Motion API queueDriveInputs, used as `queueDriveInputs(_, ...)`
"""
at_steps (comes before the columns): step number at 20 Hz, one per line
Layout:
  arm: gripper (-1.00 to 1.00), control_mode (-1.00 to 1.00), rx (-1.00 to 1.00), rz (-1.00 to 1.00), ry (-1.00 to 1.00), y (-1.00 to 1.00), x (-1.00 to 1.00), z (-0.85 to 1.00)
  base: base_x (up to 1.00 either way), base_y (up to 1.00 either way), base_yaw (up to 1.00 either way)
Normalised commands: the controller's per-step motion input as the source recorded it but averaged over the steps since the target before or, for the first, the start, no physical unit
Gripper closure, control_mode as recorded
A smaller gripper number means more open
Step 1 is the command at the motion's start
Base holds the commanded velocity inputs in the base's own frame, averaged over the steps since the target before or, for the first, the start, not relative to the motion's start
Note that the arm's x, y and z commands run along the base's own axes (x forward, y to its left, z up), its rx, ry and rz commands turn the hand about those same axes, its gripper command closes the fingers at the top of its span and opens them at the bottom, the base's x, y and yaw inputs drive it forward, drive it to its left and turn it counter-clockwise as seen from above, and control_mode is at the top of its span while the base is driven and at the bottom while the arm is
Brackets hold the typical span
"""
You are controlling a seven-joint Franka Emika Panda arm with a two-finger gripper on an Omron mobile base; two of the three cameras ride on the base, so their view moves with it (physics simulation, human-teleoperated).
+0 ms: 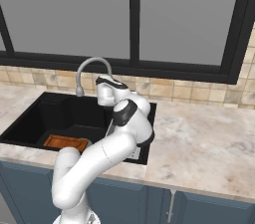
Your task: Turn on the sink faucet with hot water and rinse the cutting board for ten seconds, then turn off the faucet. Push the cutting board to reach the water if necessary.
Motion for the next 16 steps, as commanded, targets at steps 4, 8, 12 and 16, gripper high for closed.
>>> queueDriveInputs(4,-1.00,-1.00,0.00,0.00,0.00,0.00,0.00,0.00,0.00,0.00,0.00)
queueDriveInputs(8,-1.00,-1.00,0.00,0.00,0.01,0.00,0.00,-0.05,0.00,0.00,0.00)
queueDriveInputs(12,-1.00,-1.00,0.00,0.00,0.12,0.00,0.00,-0.04,0.00,0.00,0.00)
queueDriveInputs(16,-1.00,-1.00,0.00,0.00,0.13,0.00,0.00,0.00,0.00,0.00,0.00)
